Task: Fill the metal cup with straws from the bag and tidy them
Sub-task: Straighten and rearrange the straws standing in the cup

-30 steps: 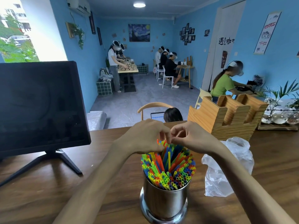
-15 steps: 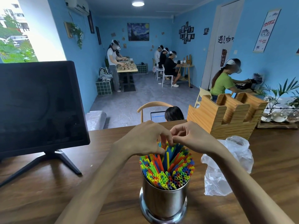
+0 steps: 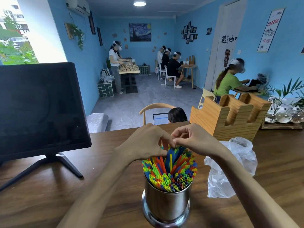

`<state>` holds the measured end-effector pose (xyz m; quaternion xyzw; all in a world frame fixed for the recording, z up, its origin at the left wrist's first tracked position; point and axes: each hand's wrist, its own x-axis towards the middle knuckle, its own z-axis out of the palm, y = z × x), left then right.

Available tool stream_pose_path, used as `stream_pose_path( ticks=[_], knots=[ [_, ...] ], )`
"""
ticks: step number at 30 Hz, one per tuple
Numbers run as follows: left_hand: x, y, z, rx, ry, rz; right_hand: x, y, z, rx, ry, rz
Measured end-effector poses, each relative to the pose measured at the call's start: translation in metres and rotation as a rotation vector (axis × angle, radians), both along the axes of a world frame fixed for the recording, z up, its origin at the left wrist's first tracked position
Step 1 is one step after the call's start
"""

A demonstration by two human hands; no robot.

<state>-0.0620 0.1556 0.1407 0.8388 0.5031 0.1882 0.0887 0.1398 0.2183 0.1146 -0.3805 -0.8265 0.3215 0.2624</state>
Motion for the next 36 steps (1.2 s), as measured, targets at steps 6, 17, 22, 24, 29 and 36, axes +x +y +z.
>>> stream_pose_path(
  ticks=[6, 17, 22, 24, 29, 36],
  knots=[
    [-0.007, 0.003, -0.006, -0.028, -0.07, -0.019, 0.0, 0.001, -0.002, -0.007, 0.01, 0.002],
    [-0.025, 0.008, 0.022, 0.164, -0.831, 0.02, 0.0, -0.012, 0.007, -0.021, 0.211, 0.189],
    [-0.027, 0.001, 0.045, 0.458, -1.141, 0.104, -0.002, -0.02, 0.013, -0.043, 0.274, 0.272],
    [-0.027, -0.003, 0.046, 0.513, -1.216, 0.135, 0.0, -0.022, 0.016, -0.021, 0.321, 0.231],
    [-0.018, -0.01, 0.04, 0.52, -1.337, 0.249, 0.005, -0.024, 0.022, 0.047, 0.389, 0.146],
    [-0.035, -0.02, 0.027, 0.234, -1.27, 0.209, 0.031, -0.017, 0.046, -0.122, 0.818, -0.078]
  ],
)
